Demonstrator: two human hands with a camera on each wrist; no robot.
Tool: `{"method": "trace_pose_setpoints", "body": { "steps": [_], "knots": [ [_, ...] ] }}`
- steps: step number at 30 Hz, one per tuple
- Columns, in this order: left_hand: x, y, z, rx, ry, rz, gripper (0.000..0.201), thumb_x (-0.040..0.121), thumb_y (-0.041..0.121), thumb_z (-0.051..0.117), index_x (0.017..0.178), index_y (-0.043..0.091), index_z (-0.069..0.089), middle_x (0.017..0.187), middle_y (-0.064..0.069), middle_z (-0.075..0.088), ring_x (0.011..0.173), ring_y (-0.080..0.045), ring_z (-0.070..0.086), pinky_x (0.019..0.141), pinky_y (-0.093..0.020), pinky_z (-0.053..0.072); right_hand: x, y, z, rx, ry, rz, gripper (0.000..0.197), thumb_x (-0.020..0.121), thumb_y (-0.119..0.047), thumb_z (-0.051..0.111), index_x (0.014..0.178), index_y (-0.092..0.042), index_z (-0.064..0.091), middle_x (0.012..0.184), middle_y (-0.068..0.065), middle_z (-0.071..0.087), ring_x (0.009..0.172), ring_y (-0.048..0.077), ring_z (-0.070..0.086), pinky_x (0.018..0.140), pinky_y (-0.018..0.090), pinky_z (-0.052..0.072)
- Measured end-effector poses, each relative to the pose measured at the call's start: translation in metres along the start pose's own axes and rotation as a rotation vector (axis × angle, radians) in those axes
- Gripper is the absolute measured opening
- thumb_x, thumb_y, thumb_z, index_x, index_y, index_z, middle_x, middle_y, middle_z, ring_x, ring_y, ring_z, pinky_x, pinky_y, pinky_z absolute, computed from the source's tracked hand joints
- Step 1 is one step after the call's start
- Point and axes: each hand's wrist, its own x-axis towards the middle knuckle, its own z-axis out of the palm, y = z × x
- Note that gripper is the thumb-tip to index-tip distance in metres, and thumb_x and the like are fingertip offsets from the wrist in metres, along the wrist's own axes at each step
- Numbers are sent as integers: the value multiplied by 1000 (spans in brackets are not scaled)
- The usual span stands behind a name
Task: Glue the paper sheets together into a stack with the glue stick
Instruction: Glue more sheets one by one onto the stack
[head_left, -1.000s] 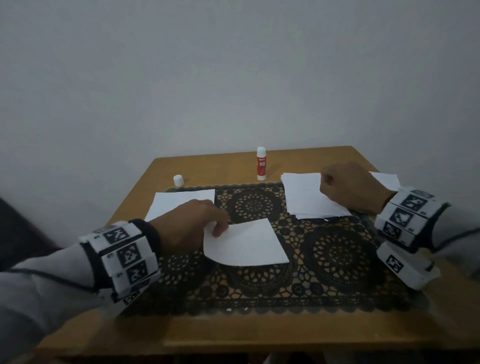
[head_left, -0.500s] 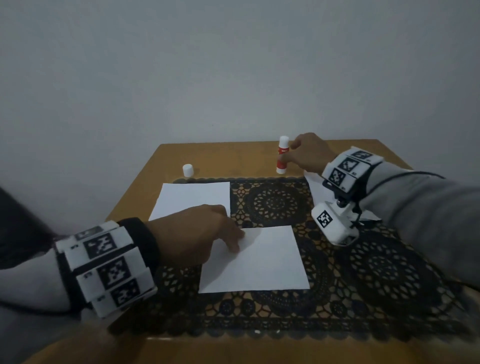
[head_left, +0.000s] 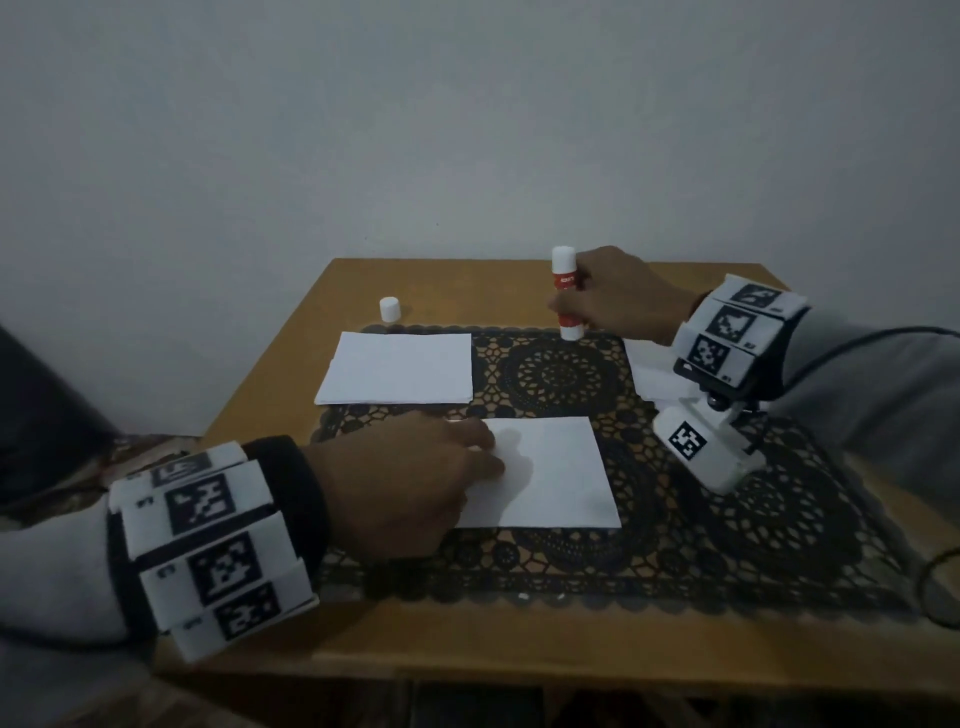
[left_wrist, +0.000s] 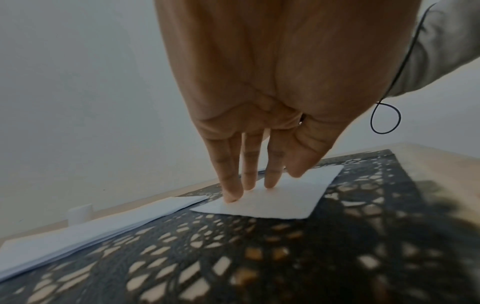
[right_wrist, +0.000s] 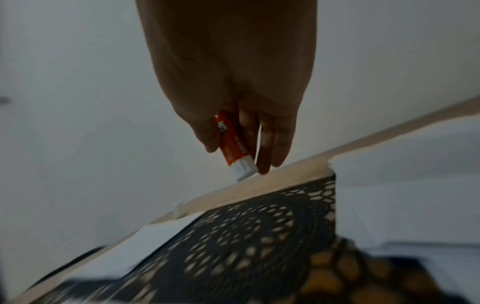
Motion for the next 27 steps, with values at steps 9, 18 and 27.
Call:
{"method": "trace_pose_setpoints", "body": {
  "steps": [9,18,27],
  "knots": [
    [-15,29,12,-5,-215,-120,71,99,51,26,152,15,-4,159,-8,-15,147,-24,-7,120,-42,14,-63,-56,12,-129,-258,-329,27,93,-40,58,91,-19,74,80,-3,68,68,9,56,61,26,38],
    [-17,29,12,-21,-195,-116,71,99,52,26,152,17,-3,159,-6,-14,148,-22,-5,120,-38,13,-59,-82,47,-78,-218,-339,22,86,-33,70,93,-13,75,94,-5,69,88,11,59,68,19,41],
    [-16,31,8,-24,-208,-122,71,98,52,28,152,17,-2,159,-7,-13,148,-24,-2,120,-39,16,-58,-86,49,-147,-235,-305,16,83,-25,71,80,-9,74,82,3,70,77,16,62,56,21,39]
  ]
}}
